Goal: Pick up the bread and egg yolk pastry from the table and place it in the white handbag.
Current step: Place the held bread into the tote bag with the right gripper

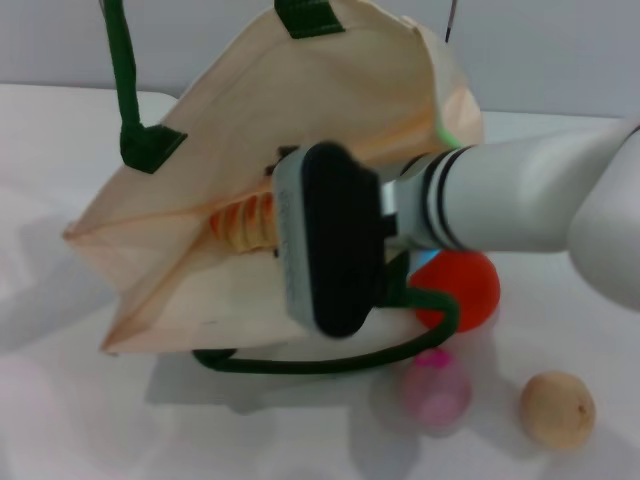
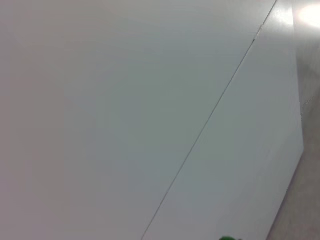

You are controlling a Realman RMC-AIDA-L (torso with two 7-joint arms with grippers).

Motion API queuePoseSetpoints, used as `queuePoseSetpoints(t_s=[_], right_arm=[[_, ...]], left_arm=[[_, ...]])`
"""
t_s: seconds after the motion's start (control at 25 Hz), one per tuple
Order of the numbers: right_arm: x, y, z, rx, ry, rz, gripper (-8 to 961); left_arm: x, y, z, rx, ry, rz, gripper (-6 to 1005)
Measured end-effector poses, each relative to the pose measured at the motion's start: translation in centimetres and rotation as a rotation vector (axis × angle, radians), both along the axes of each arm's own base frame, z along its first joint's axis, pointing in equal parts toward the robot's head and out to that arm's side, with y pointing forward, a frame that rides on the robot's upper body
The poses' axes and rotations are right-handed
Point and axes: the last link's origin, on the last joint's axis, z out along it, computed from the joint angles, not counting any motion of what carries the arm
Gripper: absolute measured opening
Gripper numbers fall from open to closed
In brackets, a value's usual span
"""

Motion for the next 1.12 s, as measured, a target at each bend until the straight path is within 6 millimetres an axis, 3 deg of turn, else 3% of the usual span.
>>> queuePoseSetpoints(t_s=[0.4,0.68,0.84,1.12], right_arm=[[-2.7,-2.2,-1.5,-0.041,0.096,0.125,903],[-3.3,-4.3,-2.5,-0.086,0.086,0.200,904],[-3.2,-3.9,-1.2,-0.050,0.123,0.173,904],[-1.1,-1.5,3.4,0.093,0.161,0.028,903]], left_arm=[[0.4,1.2,-1.2,-0.013,0.016,0.041,120],[1.1,1.8,-2.3,-0.047,0.041,0.040,120],[0.3,1.6,-1.9,-0.033,0.036,0.059,119],[-1.0,0.8,-1.2,-0.016,0.018,0.085,119]])
